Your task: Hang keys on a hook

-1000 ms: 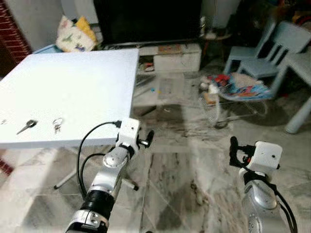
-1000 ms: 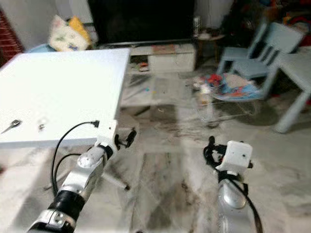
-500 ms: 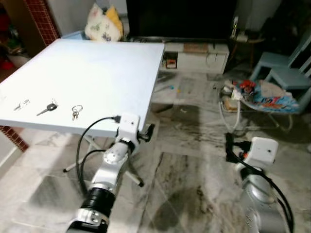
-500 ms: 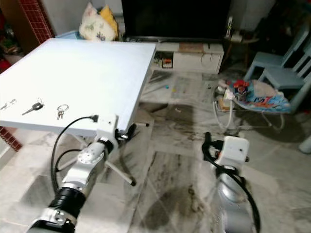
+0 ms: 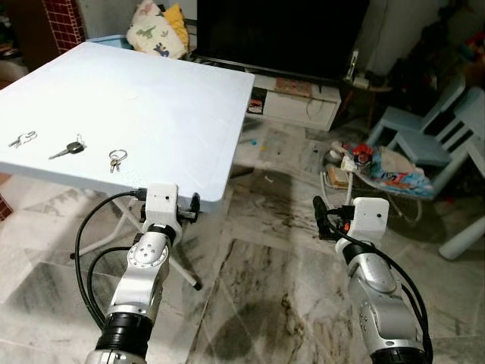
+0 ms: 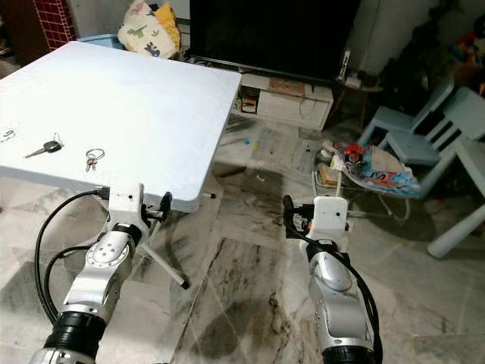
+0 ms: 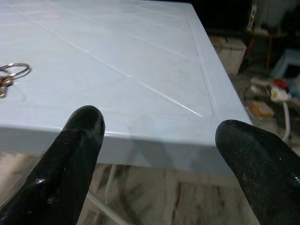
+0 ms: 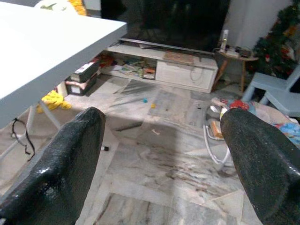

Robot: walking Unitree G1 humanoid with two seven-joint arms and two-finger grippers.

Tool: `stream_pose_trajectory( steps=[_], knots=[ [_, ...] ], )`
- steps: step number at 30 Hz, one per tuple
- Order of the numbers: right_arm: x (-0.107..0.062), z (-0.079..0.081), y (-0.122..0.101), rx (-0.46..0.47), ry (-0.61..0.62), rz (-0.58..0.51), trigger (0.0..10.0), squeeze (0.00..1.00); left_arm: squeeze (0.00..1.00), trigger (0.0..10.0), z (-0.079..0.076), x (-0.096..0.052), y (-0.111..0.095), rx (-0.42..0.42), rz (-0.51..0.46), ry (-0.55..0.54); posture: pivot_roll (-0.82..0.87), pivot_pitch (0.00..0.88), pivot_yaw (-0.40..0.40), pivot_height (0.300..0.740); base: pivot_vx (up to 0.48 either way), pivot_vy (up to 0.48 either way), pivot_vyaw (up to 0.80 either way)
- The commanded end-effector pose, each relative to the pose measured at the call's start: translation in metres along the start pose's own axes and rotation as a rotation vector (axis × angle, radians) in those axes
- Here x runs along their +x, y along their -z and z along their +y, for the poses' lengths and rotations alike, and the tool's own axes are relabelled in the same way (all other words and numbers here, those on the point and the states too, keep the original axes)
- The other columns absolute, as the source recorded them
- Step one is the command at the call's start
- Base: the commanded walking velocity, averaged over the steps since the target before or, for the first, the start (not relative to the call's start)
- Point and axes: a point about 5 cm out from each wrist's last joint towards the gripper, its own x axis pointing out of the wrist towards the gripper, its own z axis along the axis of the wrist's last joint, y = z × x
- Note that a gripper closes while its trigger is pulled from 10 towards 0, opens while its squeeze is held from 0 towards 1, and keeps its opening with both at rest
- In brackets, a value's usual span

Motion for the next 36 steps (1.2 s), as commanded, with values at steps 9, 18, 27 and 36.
stream_pose_trajectory(
  steps=[9, 18, 27, 36],
  knots=[
    [0.018, 0.019, -0.002, 0.026, -0.067, -0.014, 10.0, 0.0, 0.0, 10.0, 0.014, -0.012, -0.004, 0.021, -0.004, -0.025, 0.29, 0.0, -0.179, 0.74, 0.0, 0.0, 0.0],
    [0.009, -0.008, -0.003, 0.052, 0.098, -0.055, 10.0, 0.0, 0.0, 10.0, -0.002, -0.002, -0.009, 0.037, 0.012, 0.099, 0.2, 0.0, -0.049, 0.74, 0.0, 0.0, 0.0],
    [-0.035, -0.049, 0.007, 0.055, 0.356, -0.077, 10.0, 0.0, 0.0, 10.0, -0.046, 0.021, -0.02, 0.072, 0.023, 0.335, 0.01, 0.0, 0.127, 0.74, 0.0, 0.0, 0.0],
    [-0.069, -0.063, 0.009, 0.029, 0.46, -0.067, 10.0, 0.0, 0.0, 10.0, -0.084, 0.025, -0.019, 0.048, 0.034, 0.461, -0.11, 0.0, 0.173, 0.74, 0.0, 0.0, 0.0]
  ],
)
